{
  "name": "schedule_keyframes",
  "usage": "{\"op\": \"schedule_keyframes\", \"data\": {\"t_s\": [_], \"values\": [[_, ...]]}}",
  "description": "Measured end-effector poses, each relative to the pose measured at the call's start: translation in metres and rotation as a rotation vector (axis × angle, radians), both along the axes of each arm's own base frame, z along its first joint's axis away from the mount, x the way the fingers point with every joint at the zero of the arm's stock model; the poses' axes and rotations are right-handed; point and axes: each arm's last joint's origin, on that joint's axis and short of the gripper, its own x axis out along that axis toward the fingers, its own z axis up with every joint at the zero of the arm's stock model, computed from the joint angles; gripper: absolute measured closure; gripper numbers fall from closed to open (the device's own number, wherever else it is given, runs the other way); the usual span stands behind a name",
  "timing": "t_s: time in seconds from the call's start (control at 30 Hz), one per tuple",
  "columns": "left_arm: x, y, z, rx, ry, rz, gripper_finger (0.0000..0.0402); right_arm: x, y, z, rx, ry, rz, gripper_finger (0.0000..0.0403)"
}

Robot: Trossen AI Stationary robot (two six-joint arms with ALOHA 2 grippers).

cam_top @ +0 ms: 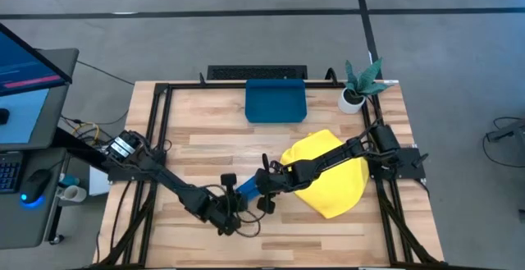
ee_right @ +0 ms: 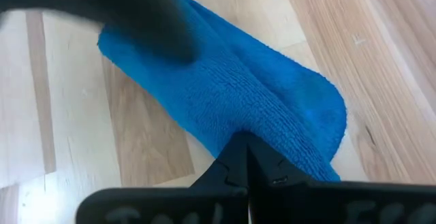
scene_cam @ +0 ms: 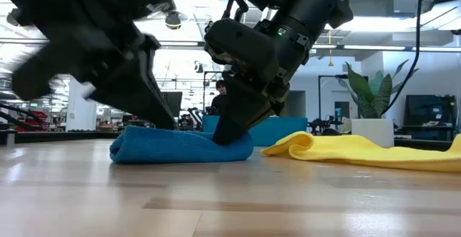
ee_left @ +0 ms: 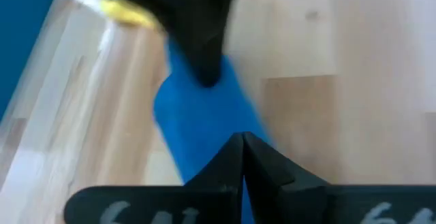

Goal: Roll microfiber towels into tight, uniform cylinder then place into a basket
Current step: Roll the blue microfiber cloth

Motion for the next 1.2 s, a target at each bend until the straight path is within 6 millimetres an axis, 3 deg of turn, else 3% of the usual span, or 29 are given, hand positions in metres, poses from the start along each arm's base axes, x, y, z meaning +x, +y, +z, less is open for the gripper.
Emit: {"op": "schedule_keyframes", "data": {"t_s": [0.17,0.33,0.57,0.93,1.2], "values": [[-0.003,0.022,-0.014,-0.035,0.028,0.095,0.04,0.0,0.001,0.0,-0.001,0.0,0.003,0.0395],[-0.006,0.028,-0.021,-0.099,0.047,0.117,0.04,0.0,0.001,0.0,-0.001,0.0,0.004,0.039],[-0.008,0.027,-0.021,-0.086,0.039,0.096,0.04,0.0,0.001,0.0,0.007,0.0,-0.007,0.039],[-0.018,0.011,0.014,-0.117,-0.085,0.026,0.04,0.001,-0.004,0.0,0.026,0.004,-0.009,0.039],[-0.012,0.014,-0.006,-0.11,-0.063,0.027,0.04,0.001,-0.006,0.0,0.028,0.008,-0.011,0.0389]]}}
